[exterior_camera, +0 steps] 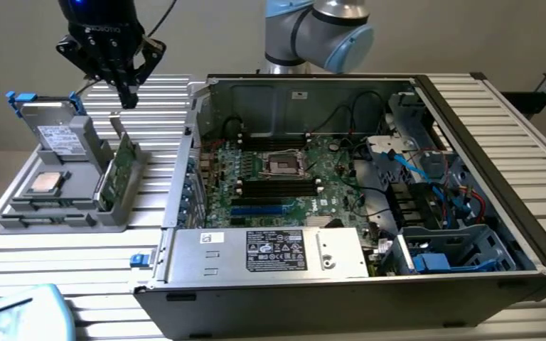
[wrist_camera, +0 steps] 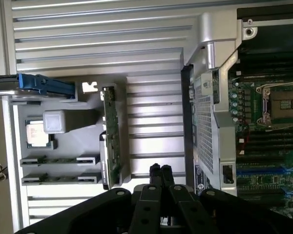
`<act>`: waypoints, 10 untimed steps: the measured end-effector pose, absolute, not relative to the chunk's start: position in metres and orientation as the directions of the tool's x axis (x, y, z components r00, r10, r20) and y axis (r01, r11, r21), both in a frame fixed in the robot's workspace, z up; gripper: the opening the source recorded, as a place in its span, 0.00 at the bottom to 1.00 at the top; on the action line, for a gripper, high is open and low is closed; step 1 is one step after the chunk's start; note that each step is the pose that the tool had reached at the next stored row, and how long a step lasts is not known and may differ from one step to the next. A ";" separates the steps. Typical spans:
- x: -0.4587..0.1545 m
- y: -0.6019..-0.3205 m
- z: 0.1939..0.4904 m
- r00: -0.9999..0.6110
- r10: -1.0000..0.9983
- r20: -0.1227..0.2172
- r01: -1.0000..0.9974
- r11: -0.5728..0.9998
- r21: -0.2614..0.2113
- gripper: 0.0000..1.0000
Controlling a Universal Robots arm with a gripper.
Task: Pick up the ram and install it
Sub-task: 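Reach for the ram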
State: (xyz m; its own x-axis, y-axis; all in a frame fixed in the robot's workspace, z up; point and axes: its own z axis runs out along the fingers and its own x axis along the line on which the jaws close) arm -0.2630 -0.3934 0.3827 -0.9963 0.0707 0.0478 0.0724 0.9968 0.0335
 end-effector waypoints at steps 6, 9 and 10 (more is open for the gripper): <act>-0.291 -0.393 0.381 -0.996 0.071 0.054 0.073 0.997 0.033 0.11; -0.304 -0.393 0.381 -0.996 0.071 0.057 0.073 0.997 0.033 0.11; -0.309 -0.393 0.381 -0.996 0.071 0.057 0.073 0.997 0.033 0.11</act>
